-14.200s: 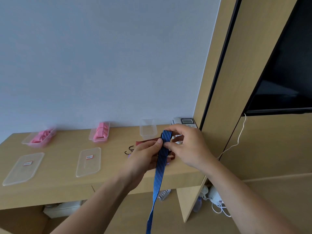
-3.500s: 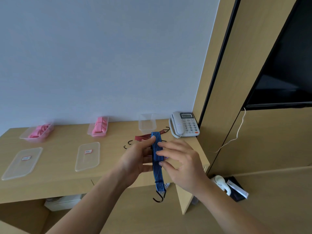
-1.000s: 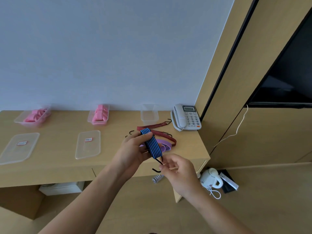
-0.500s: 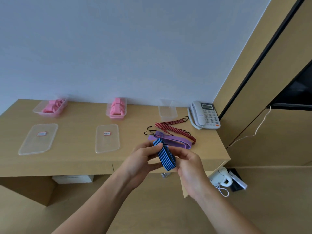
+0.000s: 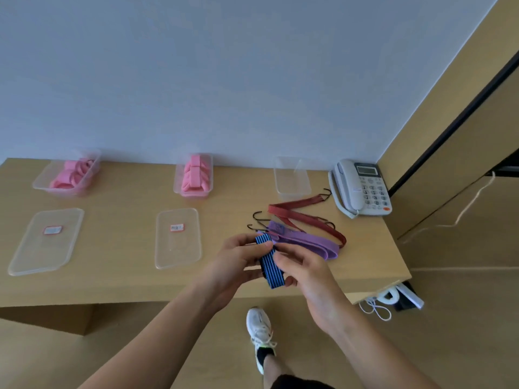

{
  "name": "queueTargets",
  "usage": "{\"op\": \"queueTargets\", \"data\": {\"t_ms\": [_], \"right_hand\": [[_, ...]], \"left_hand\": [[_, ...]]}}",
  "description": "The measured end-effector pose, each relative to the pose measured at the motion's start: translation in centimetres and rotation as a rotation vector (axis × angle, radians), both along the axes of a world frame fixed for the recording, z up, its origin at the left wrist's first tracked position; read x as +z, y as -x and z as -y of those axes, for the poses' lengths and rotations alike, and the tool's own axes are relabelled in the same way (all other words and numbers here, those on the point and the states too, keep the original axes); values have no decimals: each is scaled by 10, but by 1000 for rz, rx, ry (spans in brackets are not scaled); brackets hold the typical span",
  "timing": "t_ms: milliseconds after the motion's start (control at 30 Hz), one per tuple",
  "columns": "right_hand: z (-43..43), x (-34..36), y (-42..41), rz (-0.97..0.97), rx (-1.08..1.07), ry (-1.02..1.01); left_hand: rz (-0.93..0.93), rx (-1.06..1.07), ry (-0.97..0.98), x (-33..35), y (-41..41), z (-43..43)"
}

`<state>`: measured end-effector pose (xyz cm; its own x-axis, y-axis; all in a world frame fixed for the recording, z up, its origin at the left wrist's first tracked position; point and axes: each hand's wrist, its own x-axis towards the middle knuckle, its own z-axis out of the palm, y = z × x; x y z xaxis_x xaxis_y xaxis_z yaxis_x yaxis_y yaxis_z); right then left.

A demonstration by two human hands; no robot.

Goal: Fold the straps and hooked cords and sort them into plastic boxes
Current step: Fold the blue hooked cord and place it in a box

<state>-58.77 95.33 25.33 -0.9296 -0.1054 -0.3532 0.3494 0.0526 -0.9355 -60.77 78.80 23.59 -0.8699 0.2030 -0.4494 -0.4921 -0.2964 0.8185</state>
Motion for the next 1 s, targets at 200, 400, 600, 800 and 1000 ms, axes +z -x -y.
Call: {"op": "queueTargets", "data": {"t_ms": [200, 400, 600, 800, 1000], "right_hand": [[-14, -12, 90, 104, 101, 118], [-45, -26, 187, 194, -8, 248], [-62, -44, 288, 146, -153, -4], [-50, -84, 345, 191, -68, -191], [-38, -114, 362, 278, -8, -246]], "left_hand": [[-2, 76, 176, 2, 77, -9], [27, 88, 199, 3, 168, -43], [157, 132, 419, -31, 244, -62], [256, 136, 500, -76, 288, -74], [246, 119, 501, -92, 297, -79]]}}
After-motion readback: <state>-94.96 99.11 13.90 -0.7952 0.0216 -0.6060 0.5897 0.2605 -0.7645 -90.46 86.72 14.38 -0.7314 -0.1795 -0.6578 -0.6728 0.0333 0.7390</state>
